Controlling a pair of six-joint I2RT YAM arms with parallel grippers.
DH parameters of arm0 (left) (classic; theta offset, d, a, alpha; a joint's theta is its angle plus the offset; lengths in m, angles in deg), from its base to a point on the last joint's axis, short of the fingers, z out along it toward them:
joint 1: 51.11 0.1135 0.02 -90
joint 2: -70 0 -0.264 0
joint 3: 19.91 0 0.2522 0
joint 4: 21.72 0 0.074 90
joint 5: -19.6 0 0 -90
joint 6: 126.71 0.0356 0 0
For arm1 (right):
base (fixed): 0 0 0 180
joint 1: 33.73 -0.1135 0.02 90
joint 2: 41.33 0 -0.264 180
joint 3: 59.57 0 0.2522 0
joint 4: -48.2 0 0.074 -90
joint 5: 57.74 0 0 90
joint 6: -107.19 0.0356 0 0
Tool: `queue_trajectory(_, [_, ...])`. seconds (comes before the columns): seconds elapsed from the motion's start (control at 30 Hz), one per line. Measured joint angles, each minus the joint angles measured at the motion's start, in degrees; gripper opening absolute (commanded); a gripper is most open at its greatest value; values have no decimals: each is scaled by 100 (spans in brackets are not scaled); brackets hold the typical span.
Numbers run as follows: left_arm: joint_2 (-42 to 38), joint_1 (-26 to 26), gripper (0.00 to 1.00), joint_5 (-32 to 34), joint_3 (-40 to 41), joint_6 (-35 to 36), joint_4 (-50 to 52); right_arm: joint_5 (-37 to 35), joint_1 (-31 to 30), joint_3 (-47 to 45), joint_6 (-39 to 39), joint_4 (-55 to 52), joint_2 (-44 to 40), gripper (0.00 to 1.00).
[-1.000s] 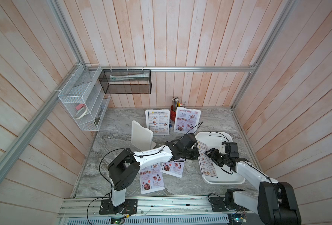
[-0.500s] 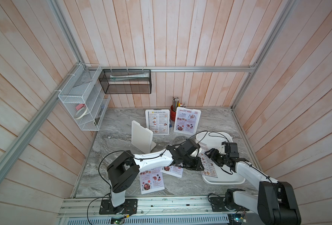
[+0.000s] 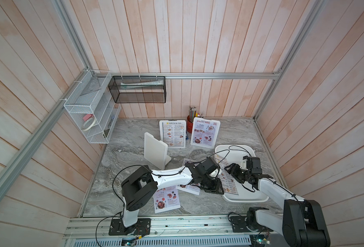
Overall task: Replace the menus in the menu holders
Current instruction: Pick up the menu from the storage box.
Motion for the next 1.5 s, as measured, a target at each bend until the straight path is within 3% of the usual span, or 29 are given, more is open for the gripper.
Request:
queue_trajectory(0.2, [63, 0, 32, -68, -57, 0, -4, 24, 0, -22, 4, 39, -15, 65])
queue_trajectory(0.57, [63, -87, 36, -90, -313, 7, 24, 31, 0, -35, 4, 17, -94, 65])
queue_trajectory(0.83, [186, -111, 34, -83, -529, 24, 140, 70, 0, -68, 4, 4, -149, 65])
queue_trajectory(1.17, [343, -94, 17, -50, -538, -20, 299, 109, 0, -79, 0, -7, -151, 64])
queue_trajectory(1.5, [343, -94, 7, 17, -538, -46, 299, 111, 4, -74, -37, -31, -142, 66])
